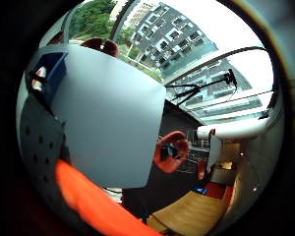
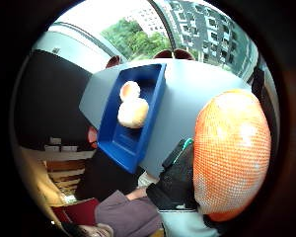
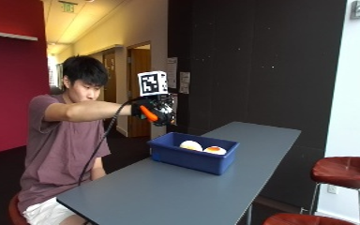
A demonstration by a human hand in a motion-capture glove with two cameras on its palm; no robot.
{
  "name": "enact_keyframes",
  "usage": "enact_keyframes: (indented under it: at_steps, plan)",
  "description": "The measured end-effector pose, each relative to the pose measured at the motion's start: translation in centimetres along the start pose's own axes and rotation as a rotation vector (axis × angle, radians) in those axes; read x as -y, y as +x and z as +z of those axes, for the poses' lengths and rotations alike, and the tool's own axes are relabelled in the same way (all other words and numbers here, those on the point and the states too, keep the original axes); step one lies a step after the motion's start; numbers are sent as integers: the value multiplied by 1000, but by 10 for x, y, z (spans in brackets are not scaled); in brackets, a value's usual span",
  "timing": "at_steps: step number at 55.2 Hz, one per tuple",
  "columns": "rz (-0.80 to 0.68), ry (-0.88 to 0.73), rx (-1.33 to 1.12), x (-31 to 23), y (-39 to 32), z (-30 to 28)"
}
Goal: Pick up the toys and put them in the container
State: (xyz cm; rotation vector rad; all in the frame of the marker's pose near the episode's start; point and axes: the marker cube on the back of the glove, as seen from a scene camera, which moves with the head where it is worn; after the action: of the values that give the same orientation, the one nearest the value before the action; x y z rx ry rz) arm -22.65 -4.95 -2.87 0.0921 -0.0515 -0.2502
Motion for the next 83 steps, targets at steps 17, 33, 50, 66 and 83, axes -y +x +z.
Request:
enact_keyframes:
  at_steps: [17,33,50,66,83]
  plan:
    - [-212,7,24,39,-144,4]
    - [-383,22,-7,58,-234,38]
    - [-200,-65,-7,84,-273,86]
    - [-358,-241,11,79,-271,90]
    - [-315,-173,-33,79,-233,79]
